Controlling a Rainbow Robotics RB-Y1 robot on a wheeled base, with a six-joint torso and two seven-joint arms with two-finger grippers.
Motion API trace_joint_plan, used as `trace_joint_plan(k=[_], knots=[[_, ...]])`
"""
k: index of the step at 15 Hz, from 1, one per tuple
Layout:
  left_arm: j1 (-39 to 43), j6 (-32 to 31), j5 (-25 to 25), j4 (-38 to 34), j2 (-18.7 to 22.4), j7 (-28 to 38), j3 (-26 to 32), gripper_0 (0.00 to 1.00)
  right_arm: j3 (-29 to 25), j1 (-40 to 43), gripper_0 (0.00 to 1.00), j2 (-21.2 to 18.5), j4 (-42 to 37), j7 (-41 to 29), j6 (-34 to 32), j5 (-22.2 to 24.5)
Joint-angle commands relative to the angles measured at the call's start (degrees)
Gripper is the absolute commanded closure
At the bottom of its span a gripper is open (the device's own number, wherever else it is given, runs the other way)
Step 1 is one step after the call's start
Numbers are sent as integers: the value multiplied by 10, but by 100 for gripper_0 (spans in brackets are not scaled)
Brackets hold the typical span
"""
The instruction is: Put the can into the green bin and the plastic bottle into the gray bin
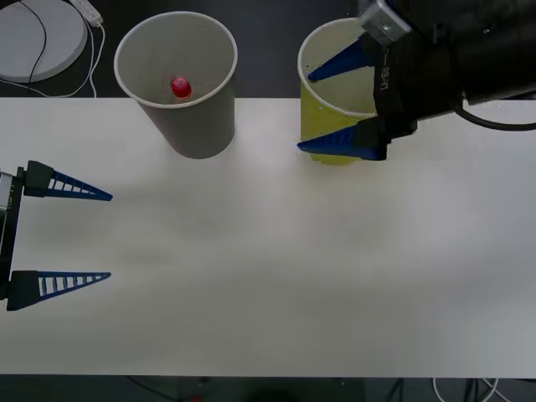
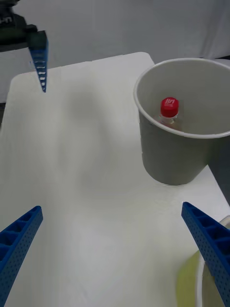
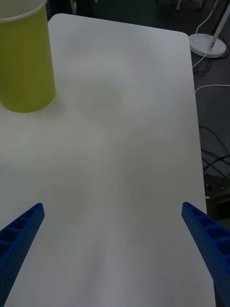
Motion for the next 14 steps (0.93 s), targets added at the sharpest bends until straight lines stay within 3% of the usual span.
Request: trace_joint_plan(k=[1,4,9,14], knots=[[0,0,0,0,0,0,0,0,-48,78,0,-24,-25,86,0,-33],[0,0,0,0,0,0,0,0,-118,184,0,-38,-59,165,-2,-51],[0,0,0,0,0,0,0,0,-247,330,0,-38,-72,277,-73,-75],[0,0,0,0,0,0,0,0,-330,456,0,-38,-73,405,-108,-100]])
